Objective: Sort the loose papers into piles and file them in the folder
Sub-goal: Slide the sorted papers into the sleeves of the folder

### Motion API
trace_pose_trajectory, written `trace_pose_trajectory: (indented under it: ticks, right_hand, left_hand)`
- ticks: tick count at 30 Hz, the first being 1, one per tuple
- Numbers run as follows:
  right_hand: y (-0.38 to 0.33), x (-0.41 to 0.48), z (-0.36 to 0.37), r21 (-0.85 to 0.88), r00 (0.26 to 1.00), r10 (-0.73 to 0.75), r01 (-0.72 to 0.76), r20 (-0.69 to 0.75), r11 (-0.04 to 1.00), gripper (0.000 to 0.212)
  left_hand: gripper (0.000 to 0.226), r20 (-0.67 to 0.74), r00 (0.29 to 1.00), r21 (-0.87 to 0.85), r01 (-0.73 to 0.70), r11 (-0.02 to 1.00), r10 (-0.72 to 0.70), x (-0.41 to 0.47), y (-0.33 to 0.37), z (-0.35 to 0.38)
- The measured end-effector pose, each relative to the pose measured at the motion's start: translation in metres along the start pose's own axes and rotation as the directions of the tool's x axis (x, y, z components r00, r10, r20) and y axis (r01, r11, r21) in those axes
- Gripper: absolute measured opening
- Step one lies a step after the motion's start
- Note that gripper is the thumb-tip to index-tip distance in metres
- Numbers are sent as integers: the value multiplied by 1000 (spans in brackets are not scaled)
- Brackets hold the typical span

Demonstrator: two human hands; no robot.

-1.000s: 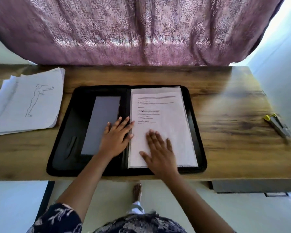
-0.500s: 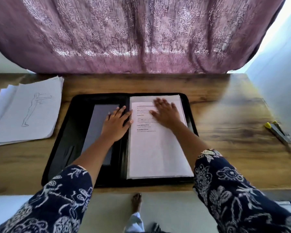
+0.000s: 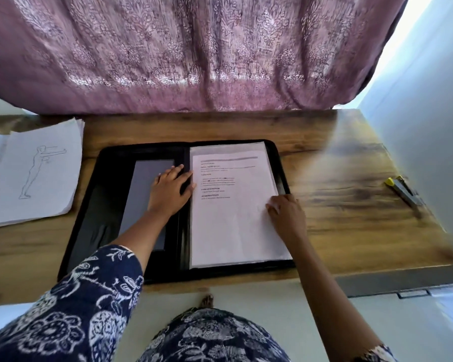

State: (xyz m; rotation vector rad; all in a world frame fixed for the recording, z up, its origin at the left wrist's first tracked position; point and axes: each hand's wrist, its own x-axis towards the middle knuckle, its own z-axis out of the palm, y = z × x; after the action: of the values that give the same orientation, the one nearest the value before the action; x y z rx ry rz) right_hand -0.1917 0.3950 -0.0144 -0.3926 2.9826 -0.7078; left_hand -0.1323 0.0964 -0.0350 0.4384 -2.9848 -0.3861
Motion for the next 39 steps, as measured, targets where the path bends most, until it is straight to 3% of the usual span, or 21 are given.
trace_pose_trajectory:
  ticks: [5,9,11,15,19,21,22,23,24,25,26,28,30,31,35,37,39]
  right_hand:
    - [4,-2,-22,203,977,178,-198,113,959,24]
    - [14,-2,-33,332,928,228,-323,293,886,19]
    - [17,-5,-36,406,914,213,-350,345,844,18]
    - [18,-20,-44,510,899,132,-353,418,785,23]
    - [14,-30,-47,650,854,30,-417,519,635,13]
    - [0,-36,-47,801,852,-76,-451,518,393,18]
    - [-11,-38,-48,852,859,-146,-438,490,286,27]
    - [-23,-40,-48,883,866,-216,-400,451,244,35]
    - [-40,-40,-49,903,863,-297,-335,409,269,37]
    - [-53,-42,-47,912,854,-369,-249,366,326,35]
    - [-71,-44,-46,903,841,-431,-144,326,404,29]
    - [-100,-48,-39,838,833,-494,69,250,541,13]
    - [-124,-51,-31,779,820,-543,218,180,588,11]
    - [-133,-52,-27,770,814,-553,233,180,594,12]
    - [-138,-50,-29,757,892,-406,122,200,642,14]
    - [-113,-39,-40,735,932,-234,-49,277,676,16]
    - [-70,-25,-53,588,916,-36,-227,401,777,13]
  left_hand:
    - [58,-36,994,33,-104,994,105,-15,10,-6]
    - [57,-24,993,-8,-115,993,114,-39,22,3]
    - [46,-32,997,3,-73,997,73,-46,28,11]
    - [45,-21,1000,6,-6,1000,7,-49,40,14]
    - [49,134,986,-73,111,991,-100,-47,57,3]
    - [53,291,951,-386,219,896,-107,-49,75,-15]
    - [55,369,927,-610,293,736,-64,-52,85,-29]
    - [61,401,916,-781,349,517,-12,-57,94,-45]
    - [68,393,920,-869,370,330,3,-62,99,-66]
    - [72,390,920,-895,385,226,-22,-66,103,-83]
    - [71,375,925,-904,381,196,-69,-69,100,-102]
    - [51,310,935,-890,349,294,-169,-72,87,-129]
    - [19,280,923,-862,362,354,-263,-73,69,-145]
    - [13,287,911,-856,383,347,-297,-73,59,-150]
    - [12,334,866,-881,427,203,-372,-78,25,-146]
    - [11,343,849,-890,431,151,-403,-82,11,-143]
    - [11,364,837,-890,442,114,-409,-86,2,-140]
